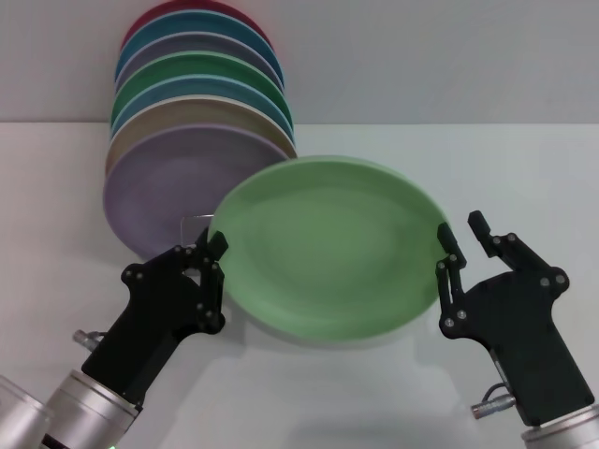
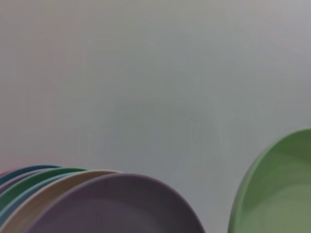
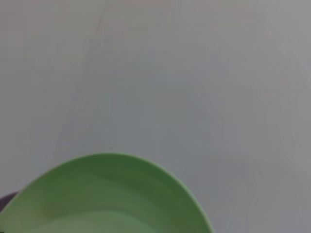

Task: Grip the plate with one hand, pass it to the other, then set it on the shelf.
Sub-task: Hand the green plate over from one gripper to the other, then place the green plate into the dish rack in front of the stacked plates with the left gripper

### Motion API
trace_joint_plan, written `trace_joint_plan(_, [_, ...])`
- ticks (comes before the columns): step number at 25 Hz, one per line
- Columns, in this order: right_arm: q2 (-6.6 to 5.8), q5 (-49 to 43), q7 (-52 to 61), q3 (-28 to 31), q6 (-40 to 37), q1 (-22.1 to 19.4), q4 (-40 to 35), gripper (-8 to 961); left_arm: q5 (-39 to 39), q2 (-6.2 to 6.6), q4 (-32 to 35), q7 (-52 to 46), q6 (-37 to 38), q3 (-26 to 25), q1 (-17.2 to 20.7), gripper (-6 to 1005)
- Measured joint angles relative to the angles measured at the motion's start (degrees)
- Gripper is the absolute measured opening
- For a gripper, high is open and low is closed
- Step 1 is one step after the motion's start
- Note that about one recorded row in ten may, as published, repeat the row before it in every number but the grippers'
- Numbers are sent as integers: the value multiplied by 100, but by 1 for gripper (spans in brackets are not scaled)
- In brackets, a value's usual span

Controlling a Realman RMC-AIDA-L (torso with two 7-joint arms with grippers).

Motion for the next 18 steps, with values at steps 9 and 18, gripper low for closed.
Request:
trace_joint_plan(9, [-12,-2,15,-169,-649,-155,-1,227,-15,20,-65,201,169,-345,140,34])
trace_joint_plan(18, [-14,161,103,-331,-391,-80,-81,225,-17,54,77,387,1190,-1005,314,35])
